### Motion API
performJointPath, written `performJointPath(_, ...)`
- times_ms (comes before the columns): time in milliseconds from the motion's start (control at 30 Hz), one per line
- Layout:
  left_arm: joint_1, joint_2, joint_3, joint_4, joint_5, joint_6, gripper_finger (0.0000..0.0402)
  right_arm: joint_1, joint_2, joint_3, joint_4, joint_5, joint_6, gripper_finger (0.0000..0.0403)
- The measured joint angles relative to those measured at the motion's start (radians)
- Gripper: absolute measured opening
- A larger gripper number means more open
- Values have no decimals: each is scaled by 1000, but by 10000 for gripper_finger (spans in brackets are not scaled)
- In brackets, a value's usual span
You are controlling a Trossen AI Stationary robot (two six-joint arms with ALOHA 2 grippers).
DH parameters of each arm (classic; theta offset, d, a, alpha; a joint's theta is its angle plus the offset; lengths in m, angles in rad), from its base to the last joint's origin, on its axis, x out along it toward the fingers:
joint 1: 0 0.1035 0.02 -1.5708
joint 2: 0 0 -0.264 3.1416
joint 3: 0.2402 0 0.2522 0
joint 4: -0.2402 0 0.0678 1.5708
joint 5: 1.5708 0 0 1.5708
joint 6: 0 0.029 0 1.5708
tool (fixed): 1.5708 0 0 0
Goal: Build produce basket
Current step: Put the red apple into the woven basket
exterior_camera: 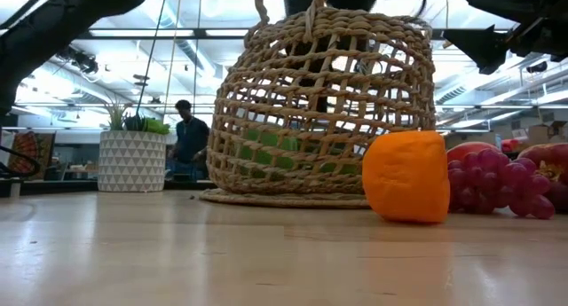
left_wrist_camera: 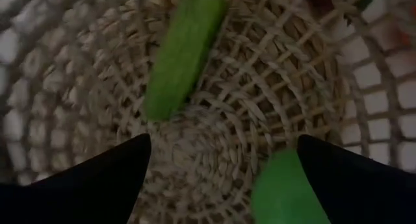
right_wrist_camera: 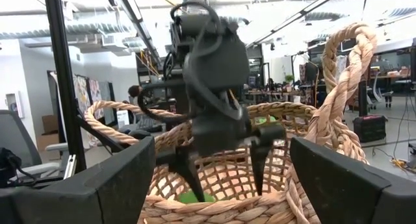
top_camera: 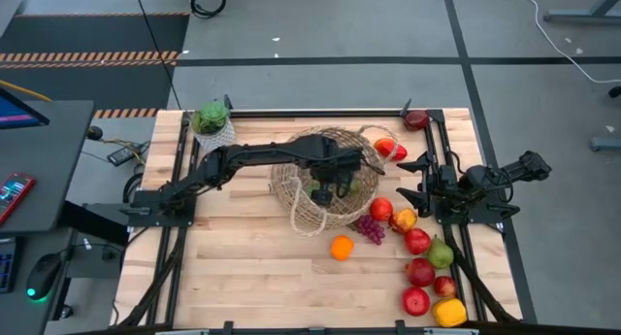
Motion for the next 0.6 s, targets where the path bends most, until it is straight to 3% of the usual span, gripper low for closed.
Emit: performJointPath(600,13,-241,5,28,-70,-90,394,0,0,0,8,0,0,360)
